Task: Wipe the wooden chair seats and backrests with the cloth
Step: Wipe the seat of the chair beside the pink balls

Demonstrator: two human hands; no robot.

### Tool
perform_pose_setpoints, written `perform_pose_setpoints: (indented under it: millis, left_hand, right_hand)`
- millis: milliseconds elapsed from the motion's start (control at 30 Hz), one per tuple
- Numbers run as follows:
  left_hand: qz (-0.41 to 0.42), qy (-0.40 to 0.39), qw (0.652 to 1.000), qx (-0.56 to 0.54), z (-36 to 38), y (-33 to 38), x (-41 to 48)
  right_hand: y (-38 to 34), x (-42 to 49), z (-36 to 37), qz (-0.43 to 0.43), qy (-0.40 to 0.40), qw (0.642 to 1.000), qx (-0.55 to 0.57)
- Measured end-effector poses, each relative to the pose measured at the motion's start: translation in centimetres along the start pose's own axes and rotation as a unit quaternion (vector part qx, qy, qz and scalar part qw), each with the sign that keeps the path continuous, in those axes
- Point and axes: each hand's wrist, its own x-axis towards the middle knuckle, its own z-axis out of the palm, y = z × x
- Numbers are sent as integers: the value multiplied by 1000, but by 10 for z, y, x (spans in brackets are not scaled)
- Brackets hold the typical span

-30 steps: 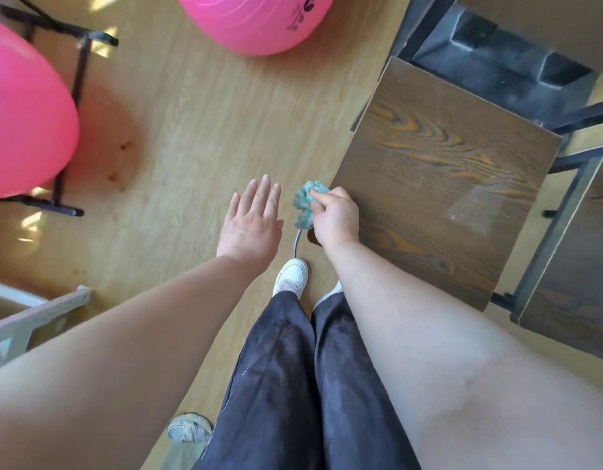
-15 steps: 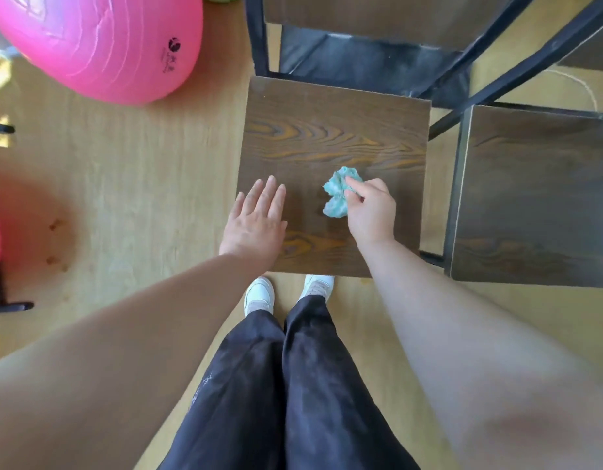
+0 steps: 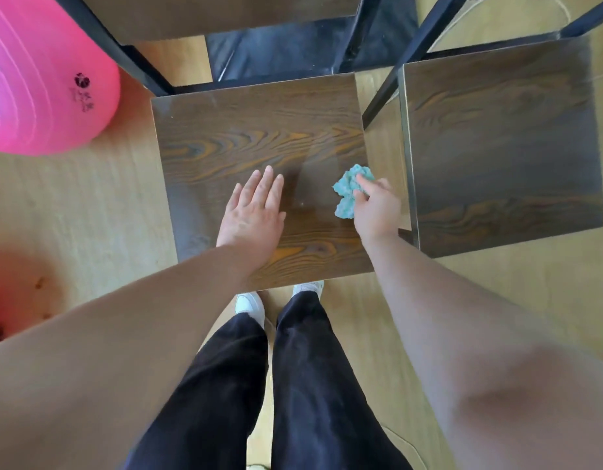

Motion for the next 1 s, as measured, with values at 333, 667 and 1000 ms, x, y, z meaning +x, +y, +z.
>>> perform_pose_setpoints:
  millis: [333,667,1000]
  left_hand:
    - [-18,-7,1000,8,15,-47,-10]
    - [-51,8,998,-27,25,-116,-50]
    - [-89,24,994,-59,40,-195,-89]
  right_hand:
    - [-10,-8,18,9,39,999,15]
    - [-74,-49,84,-27,21,999,-19]
    - [-137,-99,154,-70,-17,997,-23]
